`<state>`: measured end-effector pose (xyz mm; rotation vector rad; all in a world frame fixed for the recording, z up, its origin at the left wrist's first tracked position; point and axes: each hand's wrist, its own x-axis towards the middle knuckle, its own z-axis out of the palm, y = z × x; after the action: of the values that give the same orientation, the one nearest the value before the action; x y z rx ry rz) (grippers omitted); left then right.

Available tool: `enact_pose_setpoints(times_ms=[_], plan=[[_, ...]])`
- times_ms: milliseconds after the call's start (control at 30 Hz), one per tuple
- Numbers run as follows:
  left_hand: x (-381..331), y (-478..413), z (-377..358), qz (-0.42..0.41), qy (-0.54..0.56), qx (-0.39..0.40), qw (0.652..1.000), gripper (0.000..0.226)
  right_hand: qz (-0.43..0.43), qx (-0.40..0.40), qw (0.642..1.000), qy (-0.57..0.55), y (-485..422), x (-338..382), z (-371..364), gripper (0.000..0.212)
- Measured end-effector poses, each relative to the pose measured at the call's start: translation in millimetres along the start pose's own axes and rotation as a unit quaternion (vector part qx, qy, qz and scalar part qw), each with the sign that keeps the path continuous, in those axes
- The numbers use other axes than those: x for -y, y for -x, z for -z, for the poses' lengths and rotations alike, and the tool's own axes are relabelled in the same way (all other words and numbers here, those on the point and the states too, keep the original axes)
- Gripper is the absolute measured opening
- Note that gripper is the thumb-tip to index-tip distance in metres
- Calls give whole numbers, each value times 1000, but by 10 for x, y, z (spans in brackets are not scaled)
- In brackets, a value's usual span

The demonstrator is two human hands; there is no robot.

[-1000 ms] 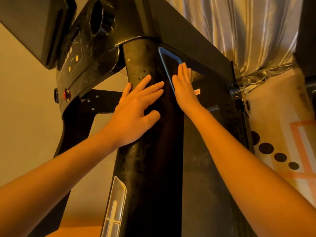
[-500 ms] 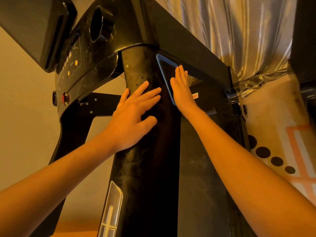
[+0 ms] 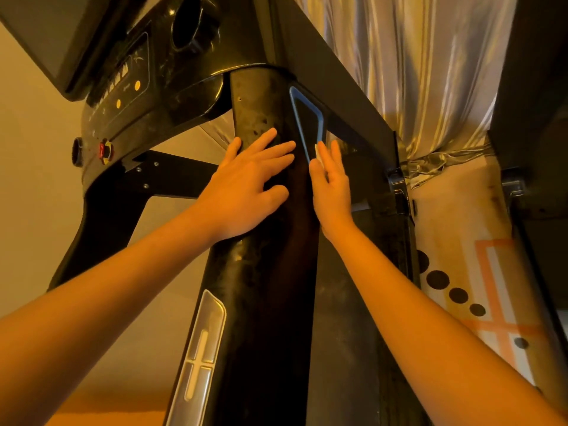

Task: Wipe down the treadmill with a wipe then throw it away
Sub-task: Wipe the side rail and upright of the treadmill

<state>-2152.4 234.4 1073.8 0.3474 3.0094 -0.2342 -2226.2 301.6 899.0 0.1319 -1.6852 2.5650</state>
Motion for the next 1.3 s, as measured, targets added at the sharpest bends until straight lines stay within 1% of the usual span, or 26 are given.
enact_pose_setpoints(times_ms=[67, 167, 233, 300, 367, 433, 533, 600, 700, 767, 833, 967, 1133, 1300], plan=[[-1, 2, 4, 3, 0, -1, 1000, 68, -26, -2, 999, -37, -52, -24, -27, 49], [-22, 6, 21, 12, 5, 2, 1000, 72, -76, 6, 989, -123, -126, -52, -23, 53], [-33, 4, 26, 12, 9, 2, 1000, 71, -96, -4, 985, -142, -130, -39, -6, 57], [-38, 2, 26, 12, 12, 2, 1000, 71, -78, -24, 992, -92, -117, 9, 22, 59], [-34, 2, 24, 12, 15, 3, 1000, 71, -51, -41, 998, -7, -118, 33, 63, 57], [-31, 8, 30, 12, 17, 0, 1000, 68, -25, -42, 995, 86, -103, 77, 142, 54], [-28, 18, 26, 11, 28, -10, 999, 59, 14, -1, 986, 166, -9, 203, 290, 52], [-33, 35, 25, 15, 51, -27, 998, 60, 63, 26, 977, 203, 83, 306, 337, 50], [-35, 118, 19, 31, 105, -84, 990, 59, 137, 46, 955, 259, 206, 452, 311, 49], [-42, 216, 12, 51, 125, -121, 983, 56, 167, 46, 945, 277, 282, 543, 281, 48], [-61, 351, -13, 58, 124, -135, 981, 54, 192, 46, 938, 285, 357, 627, 251, 47], [-142, 618, -90, 45, 76, -137, 987, 55, 229, 56, 924, 302, 484, 776, 218, 46], [-148, 902, -83, 39, 13, -155, 987, 57, 253, 71, 911, 317, 595, 950, 184, 44], [-123, 1241, -57, 72, -57, -187, 978, 62, 271, 99, 902, 321, 734, 1090, 117, 45]])
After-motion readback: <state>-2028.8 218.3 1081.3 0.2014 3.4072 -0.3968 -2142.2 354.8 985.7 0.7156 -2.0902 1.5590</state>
